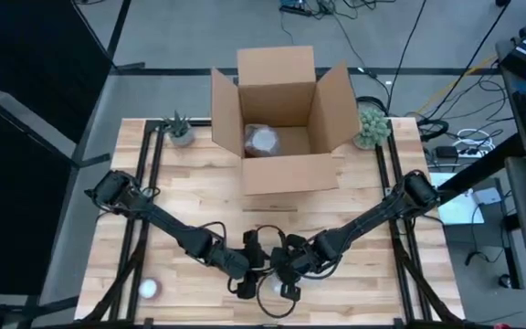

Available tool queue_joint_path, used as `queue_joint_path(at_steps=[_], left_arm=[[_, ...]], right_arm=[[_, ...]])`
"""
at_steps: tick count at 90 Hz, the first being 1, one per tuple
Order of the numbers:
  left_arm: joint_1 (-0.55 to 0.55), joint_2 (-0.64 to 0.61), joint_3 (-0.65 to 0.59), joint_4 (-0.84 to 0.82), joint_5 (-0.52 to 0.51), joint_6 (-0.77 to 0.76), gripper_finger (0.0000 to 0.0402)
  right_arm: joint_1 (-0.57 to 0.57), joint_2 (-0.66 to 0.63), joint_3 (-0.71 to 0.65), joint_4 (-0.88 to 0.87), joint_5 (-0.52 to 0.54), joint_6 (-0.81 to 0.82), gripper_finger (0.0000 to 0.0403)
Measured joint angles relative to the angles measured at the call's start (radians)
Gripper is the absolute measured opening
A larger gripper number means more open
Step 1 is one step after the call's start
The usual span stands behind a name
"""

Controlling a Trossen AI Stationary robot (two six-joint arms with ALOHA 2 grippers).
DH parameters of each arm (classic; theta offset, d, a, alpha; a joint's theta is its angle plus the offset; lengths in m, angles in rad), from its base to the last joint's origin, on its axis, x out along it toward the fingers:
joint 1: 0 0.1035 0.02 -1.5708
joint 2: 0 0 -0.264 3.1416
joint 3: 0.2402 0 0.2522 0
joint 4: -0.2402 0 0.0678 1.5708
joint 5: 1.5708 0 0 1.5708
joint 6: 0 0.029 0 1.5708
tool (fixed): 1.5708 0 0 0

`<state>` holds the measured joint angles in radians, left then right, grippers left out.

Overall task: Wrap mug
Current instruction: Wrap the orange mug with the transparent bubble wrap

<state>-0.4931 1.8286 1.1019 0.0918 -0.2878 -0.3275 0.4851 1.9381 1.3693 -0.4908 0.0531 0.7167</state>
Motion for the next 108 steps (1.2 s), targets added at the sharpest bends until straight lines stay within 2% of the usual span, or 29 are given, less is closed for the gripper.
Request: queue_joint_path(at_steps=[52, 72, 93, 108], left_arm=[[0.000, 0.000, 0.000, -0.003, 0.004, 0.000, 0.0183], [0.000, 0.000, 0.000, -0.003, 0.008, -0.001, 0.0183], [0.000, 0.000, 0.000, -0.004, 0.007, -0.003, 0.0183], [0.001, 0.000, 0.000, -0.004, 0.007, 0.001, 0.0183]], right_arm=[[0.001, -0.214, -0.005, -0.062, -0.002, 0.006, 0.0000], [0.030, -0.243, -0.003, -0.057, -0.003, 0.015, 0.0000], [0.042, -0.250, -0.003, -0.245, 0.032, 0.051, 0.0000], [0.042, -0.251, 0.003, -0.273, -0.026, 0.058, 0.0000]])
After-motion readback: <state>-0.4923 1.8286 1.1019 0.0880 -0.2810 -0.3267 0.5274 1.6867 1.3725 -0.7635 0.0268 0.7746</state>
